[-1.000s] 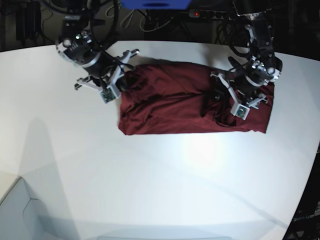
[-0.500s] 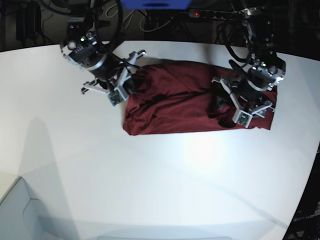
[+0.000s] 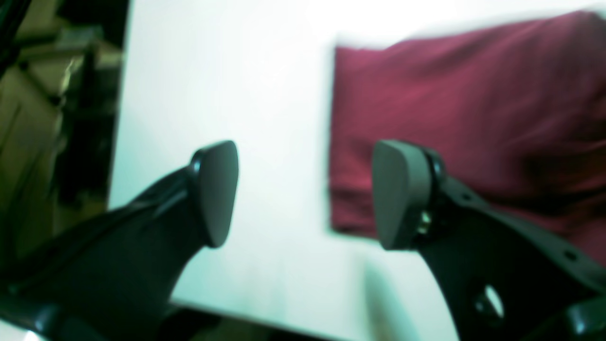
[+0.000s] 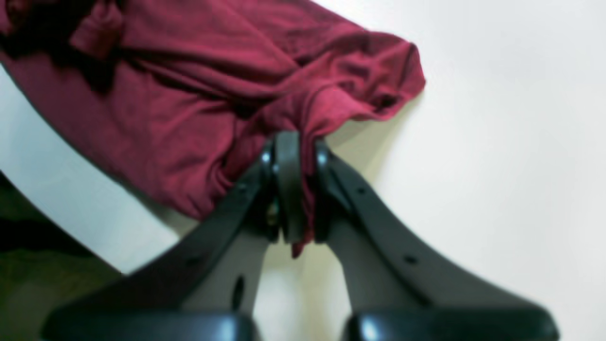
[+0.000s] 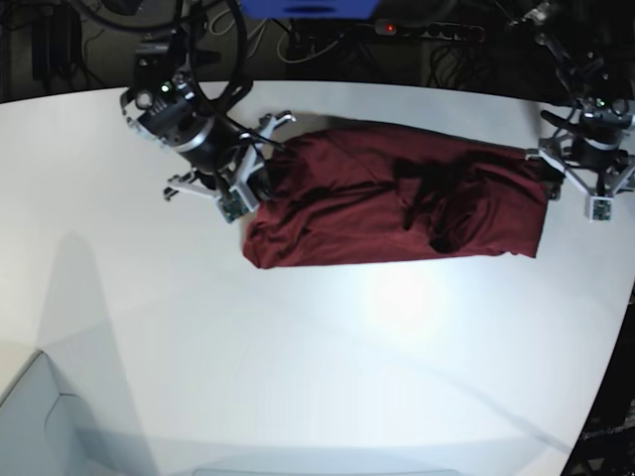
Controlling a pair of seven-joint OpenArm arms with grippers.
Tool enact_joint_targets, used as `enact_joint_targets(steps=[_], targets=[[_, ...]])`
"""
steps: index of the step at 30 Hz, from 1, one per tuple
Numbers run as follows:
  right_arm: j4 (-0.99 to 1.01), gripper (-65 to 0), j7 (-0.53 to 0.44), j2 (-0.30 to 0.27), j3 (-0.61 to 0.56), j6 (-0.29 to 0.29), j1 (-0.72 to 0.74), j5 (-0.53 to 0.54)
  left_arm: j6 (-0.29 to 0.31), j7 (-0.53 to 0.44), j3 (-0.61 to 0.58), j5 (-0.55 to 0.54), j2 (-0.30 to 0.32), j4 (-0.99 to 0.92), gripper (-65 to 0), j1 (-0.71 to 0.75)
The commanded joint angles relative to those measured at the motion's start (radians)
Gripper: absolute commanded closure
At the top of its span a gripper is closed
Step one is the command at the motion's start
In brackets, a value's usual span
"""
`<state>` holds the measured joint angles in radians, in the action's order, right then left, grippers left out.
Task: Layout the t-shirt on the table in an organized manner, then fold the t-shirt properly
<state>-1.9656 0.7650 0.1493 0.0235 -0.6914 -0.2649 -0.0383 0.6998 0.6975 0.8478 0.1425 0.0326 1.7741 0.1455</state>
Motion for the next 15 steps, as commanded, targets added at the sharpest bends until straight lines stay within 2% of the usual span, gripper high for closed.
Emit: enact_joint_targets(steps=[1, 4, 9, 15], targets=[[-0.018, 0.0, -0.029, 0.005, -0.020, -0.007, 0.022, 0.018, -0.002, -0.022, 0.017, -0.008, 0.016, -0.015, -43.0, -0.007], [-0.019, 0.0, 0.000, 0.005, -0.046, -0.007, 0.043, 0.016, -0.002, -0.031, 0.055, -0.034, 0.051, -0.128, -43.0, -0.024], [-0.018, 0.0, 0.087, 0.005, -0.072, -0.007, 0.105, 0.016, -0.002, -0.032, 0.100, -0.142, 0.109, -0.267, -43.0, -0.048], [-0.016, 0.0, 0.118, 0.005, -0.073, -0.007, 0.161, 0.016, -0.002, -0.032, 0.118, -0.165, 0.158, -0.328, -43.0, -0.079]])
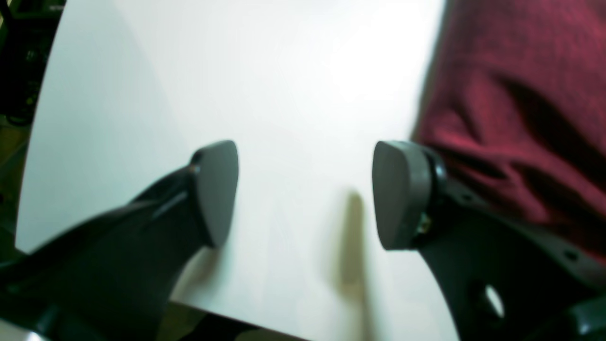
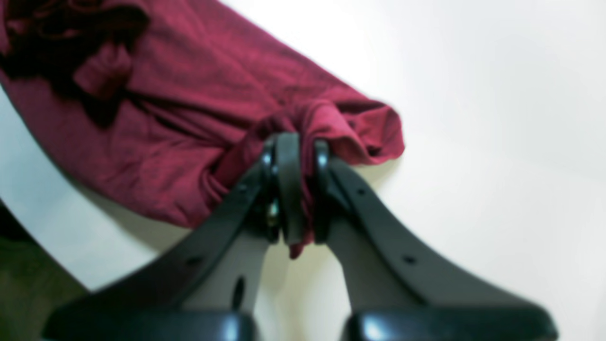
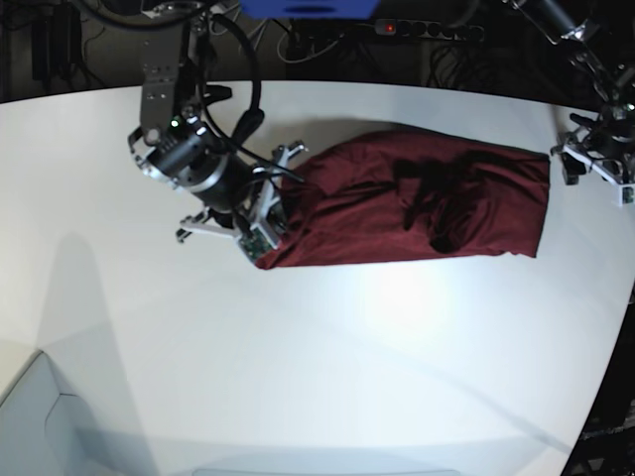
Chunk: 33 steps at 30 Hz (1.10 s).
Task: Layout the t-shirt on the table in an organized manner, then fold the t-shirt properly
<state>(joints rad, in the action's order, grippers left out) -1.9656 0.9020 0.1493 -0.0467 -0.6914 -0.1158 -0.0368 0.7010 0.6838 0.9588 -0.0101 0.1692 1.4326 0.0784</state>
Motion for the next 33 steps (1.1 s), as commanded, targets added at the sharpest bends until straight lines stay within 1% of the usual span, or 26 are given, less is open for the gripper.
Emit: enact_joint_targets(steps=[1, 3, 6, 12, 13, 14, 15, 18, 22, 23, 26, 28, 30, 33], targets=[[-0.016, 0.0, -0.019, 0.005, -0.003, -0.007, 0.018, 0.015, -0.003, -0.019, 0.016, -0.012, 0.022, 0.003, -43.0, -0.024], [-0.016, 0.0, -0.019, 0.005, -0.011, -0.007, 0.026, 0.016, -0.003, -0.019, 0.038, -0.012, 0.034, -0.016, -43.0, -0.055], [-0.016, 0.0, -0.019, 0.005, -0.060, -0.007, 0.026, 0.016, -0.003, -0.019, 0.038, -0.012, 0.042, -0.054, -43.0, -0.096], [-0.016, 0.0, -0.019, 0.005, -0.141, -0.007, 0.021, 0.016, -0.003, -0.019, 0.032, -0.004, 0.036, -0.100, -42.4, -0.142], [-0.016, 0.0, -0.019, 0.005, -0.146, -0.007, 0.021, 0.016, -0.003, -0.019, 0.022, -0.004, 0.039, -0.112, -41.2, -0.144], [-0.016, 0.0, -0.019, 0.005, -0.146, -0.007, 0.021, 0.016, -0.003, -0.019, -0.002, -0.004, 0.042, -0.134, -38.5, -0.148], [-0.016, 0.0, -0.019, 0.005, -0.146, -0.007, 0.023, 0.016, -0.003, -0.019, -0.027, -0.004, 0.049, -0.160, -34.4, -0.150], [-0.016, 0.0, -0.022, 0.005, -0.146, -0.007, 0.024, 0.016, -0.003, -0.020, -0.083, -0.011, 0.080, -0.235, -20.3, -0.159], [-0.016, 0.0, -0.021, 0.005, -0.146, -0.007, 0.040, 0.016, -0.003, -0.020, -0.117, -0.003, 0.082, -0.304, -2.0, -0.197], [-0.016, 0.0, -0.024, 0.005, -0.146, -0.007, 0.040, 0.016, -0.003, -0.020, -0.117, -0.003, 0.082, -0.313, 0.0, -0.207], [-0.018, 0.0, -0.025, 0.006, -0.152, -0.007, 0.058, 0.016, -0.003, -0.020, -0.119, -0.003, 0.080, -0.323, -1.3, -0.213], [-0.016, 0.0, -0.021, 0.006, -0.173, -0.007, 0.080, 0.016, -0.003, -0.020, -0.143, -0.003, 0.080, -0.323, -0.8, -0.213], [-0.018, 0.0, -0.021, 0.006, -0.213, -0.007, 0.100, 0.016, -0.003, -0.020, -0.183, -0.003, 0.080, -0.323, -0.1, -0.207], [-0.018, 0.0, -0.021, 0.008, -0.290, -0.007, 0.133, 0.016, -0.003, -0.020, -0.203, -0.003, 0.080, -0.324, -0.1, -0.203]])
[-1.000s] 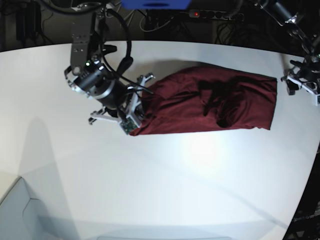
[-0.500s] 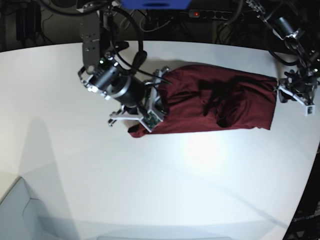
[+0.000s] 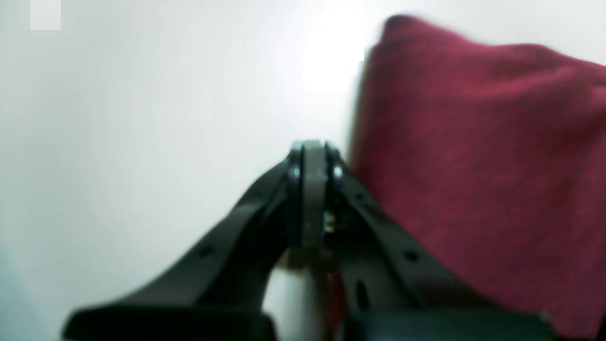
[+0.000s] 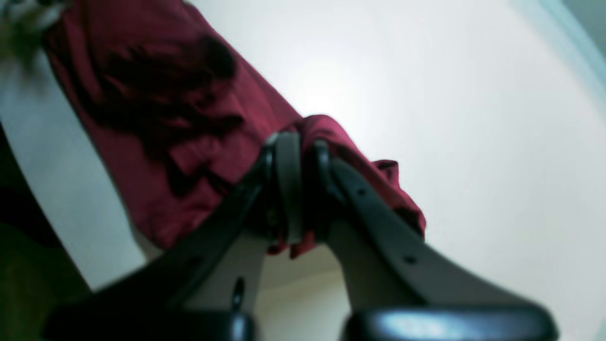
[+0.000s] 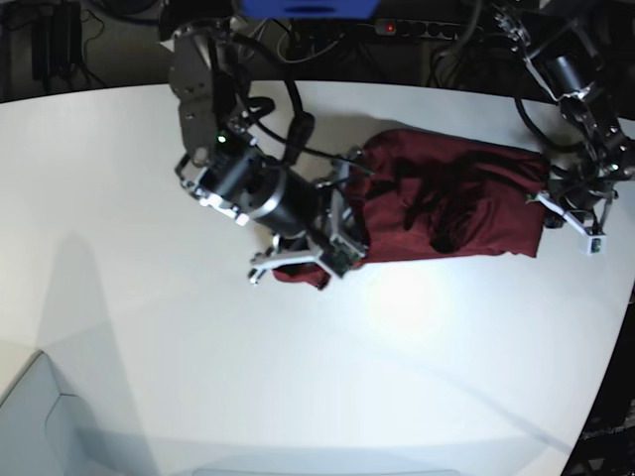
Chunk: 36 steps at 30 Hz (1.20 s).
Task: Layout the t-shirt on the table in an organized manner, then fold the t-shirt properly
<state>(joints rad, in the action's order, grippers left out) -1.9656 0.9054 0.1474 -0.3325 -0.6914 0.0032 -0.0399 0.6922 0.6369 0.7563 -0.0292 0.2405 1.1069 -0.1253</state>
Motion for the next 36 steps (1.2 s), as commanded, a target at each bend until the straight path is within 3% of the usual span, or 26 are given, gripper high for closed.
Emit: enact_joint_targets(steps=[1, 10, 14, 21, 33, 36], targets=[[-0.018, 0.0, -0.024, 0.010, -0.027, -0.007, 0.021, 0.018, 0.006, 0.027, -0.001, 0.016, 0.009, 0.000, -0.1, 0.000], [0.058, 0.0, -0.042, 0.010, -0.333, -0.007, 0.105, 0.015, 0.006, 0.039, -0.002, 0.016, 0.000, 0.011, -0.1, 0.028], [0.225, 0.0, -0.176, 0.010, -0.446, -0.007, 0.171, 0.018, 0.006, 0.039, -0.002, 0.016, -0.017, 0.011, -0.1, 0.063], [0.437, 0.0, -0.395, 0.010, -0.469, -0.007, 0.245, 0.021, 0.006, 0.031, -0.002, 0.016, -0.019, 0.011, -0.1, 0.120], [0.602, 0.0, -0.627, 0.010, -0.518, -0.007, 0.363, 0.021, 0.006, 0.039, -0.040, 0.016, -0.048, 0.039, -0.1, 0.129], [0.645, 0.0, -0.678, 0.010, -0.557, 0.054, 0.386, 0.021, 0.006, 0.039, -0.113, 0.016, -0.056, 0.092, -0.1, 0.154]])
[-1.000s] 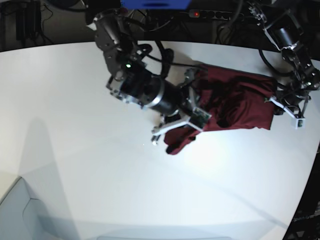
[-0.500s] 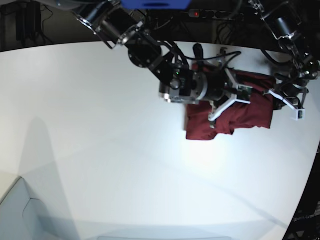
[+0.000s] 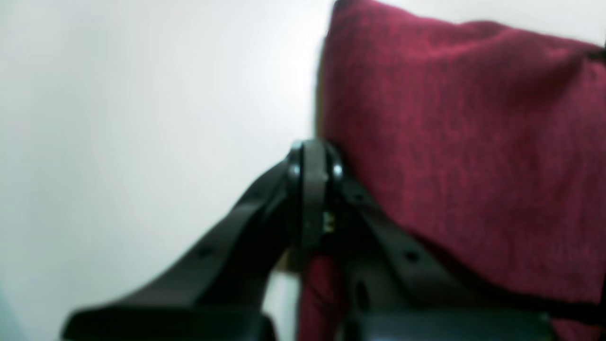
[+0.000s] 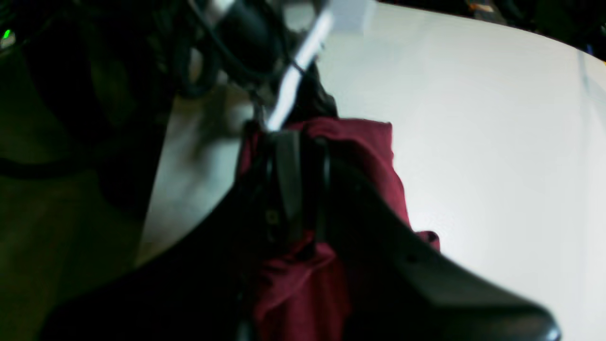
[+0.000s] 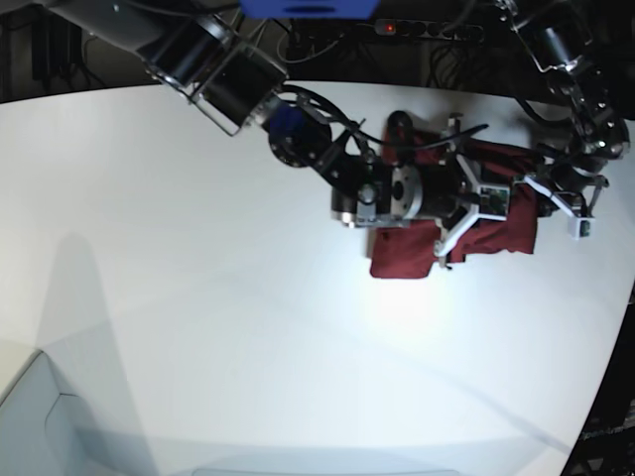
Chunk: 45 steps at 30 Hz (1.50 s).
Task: Layout the t-shirt on the table in an organized manner, then fold the t-shirt properly
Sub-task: 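Fold the held end with the right gripper toward the left gripper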
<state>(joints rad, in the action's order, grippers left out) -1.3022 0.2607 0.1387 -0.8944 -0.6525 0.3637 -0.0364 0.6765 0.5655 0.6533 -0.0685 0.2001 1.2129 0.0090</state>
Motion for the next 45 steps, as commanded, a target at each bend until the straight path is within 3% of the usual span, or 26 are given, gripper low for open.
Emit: enact_joint_targets(steps=[1, 13, 22, 27, 35, 39, 45], targets=[[-0.003, 0.0, -0.047, 0.018, -0.010, 0.030, 0.033, 0.017, 0.022, 0.110, -0.040, 0.055, -0.020, 0.000, -0.1, 0.024], [-0.033, 0.0, -0.084, 0.018, -0.018, 0.038, 0.062, 0.017, 0.022, 0.112, -0.137, 0.048, -0.049, 0.023, -0.1, 0.044], [-0.035, 0.0, -0.082, 0.018, 0.079, 0.038, 0.093, 0.017, 0.022, 0.113, -0.129, 0.046, -0.038, 0.091, -0.1, 0.049], [-0.037, 0.0, -0.082, 0.018, 0.083, 0.038, 0.090, 0.017, 0.022, 0.230, -0.129, 0.046, -0.037, 0.229, -0.1, 0.042], [-0.032, 0.0, -0.084, 0.018, 0.080, 0.038, 0.088, 0.017, 0.022, 0.319, -0.129, 0.049, -0.037, 0.396, -0.1, 0.046], [-0.032, -0.6, -0.084, 0.018, 0.047, 0.038, 0.088, 0.017, 0.022, 0.364, -0.129, 0.051, 0.008, 0.456, -0.1, 0.059], [-0.030, -10.5, -0.084, 0.018, 0.045, 0.038, 0.087, 0.017, 0.022, 0.414, -0.122, 0.054, 0.098, 0.468, -0.4, 0.067]])
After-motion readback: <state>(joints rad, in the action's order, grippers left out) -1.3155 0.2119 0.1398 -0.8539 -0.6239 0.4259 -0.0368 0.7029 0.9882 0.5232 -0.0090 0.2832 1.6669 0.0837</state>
